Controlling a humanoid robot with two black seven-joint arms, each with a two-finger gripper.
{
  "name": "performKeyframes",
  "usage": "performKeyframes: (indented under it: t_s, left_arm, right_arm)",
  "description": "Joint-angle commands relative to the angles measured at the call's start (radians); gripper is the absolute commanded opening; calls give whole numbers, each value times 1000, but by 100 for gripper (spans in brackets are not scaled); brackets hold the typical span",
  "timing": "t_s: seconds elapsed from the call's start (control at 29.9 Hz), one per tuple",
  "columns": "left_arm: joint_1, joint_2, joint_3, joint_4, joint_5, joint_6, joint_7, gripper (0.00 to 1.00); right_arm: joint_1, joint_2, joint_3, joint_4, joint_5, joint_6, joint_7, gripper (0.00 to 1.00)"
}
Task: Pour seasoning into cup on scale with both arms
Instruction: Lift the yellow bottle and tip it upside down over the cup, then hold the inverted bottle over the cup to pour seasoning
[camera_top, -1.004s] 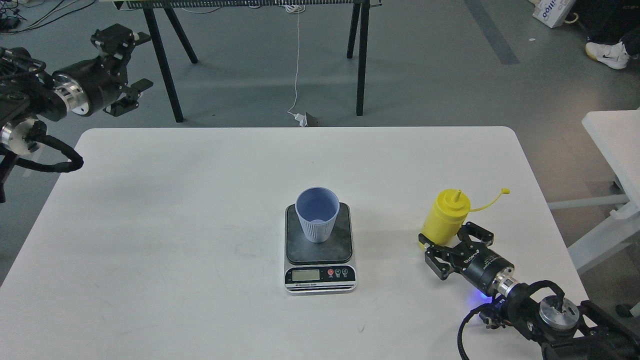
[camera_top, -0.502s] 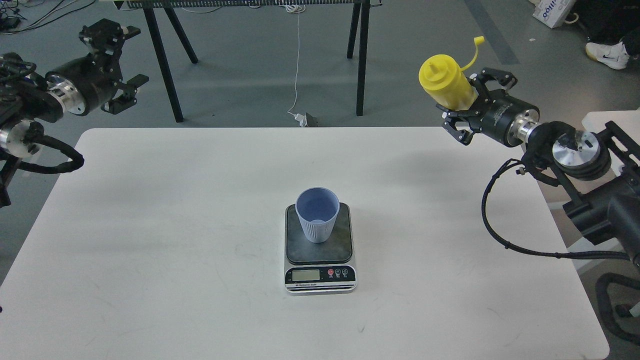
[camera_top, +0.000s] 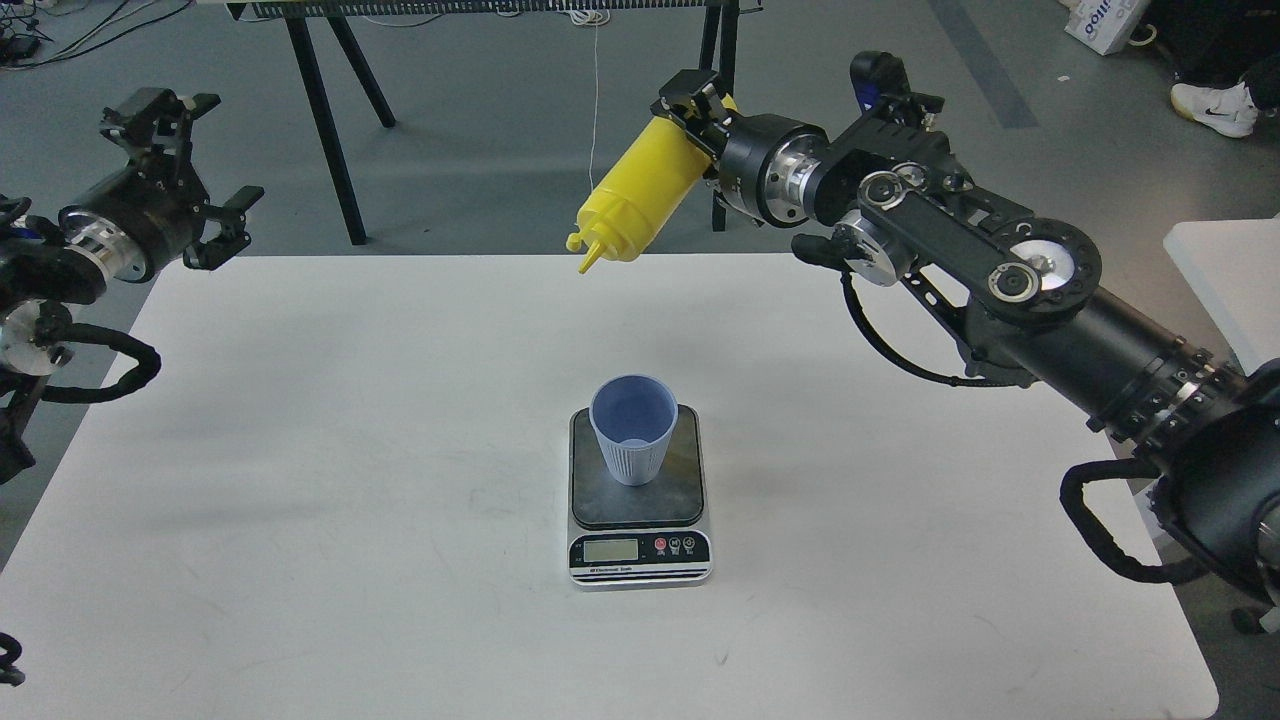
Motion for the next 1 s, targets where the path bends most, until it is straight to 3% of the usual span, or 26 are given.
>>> performKeyframes:
  t_s: [0.0,0.37,0.97]
  left_arm:
    - [13,1,0,0,-24,0,0,100]
    - [21,-1,-2,0,-28,0,-8,100]
    - [19,-7,-5,0,-28,0,-6,100]
  right_arm:
    - [52,1,-94,24,-63,9,1,2]
    - [86,-59,-344,104,-179,15,4,2]
    - [46,-39,-350,104,-268,-1,14,2]
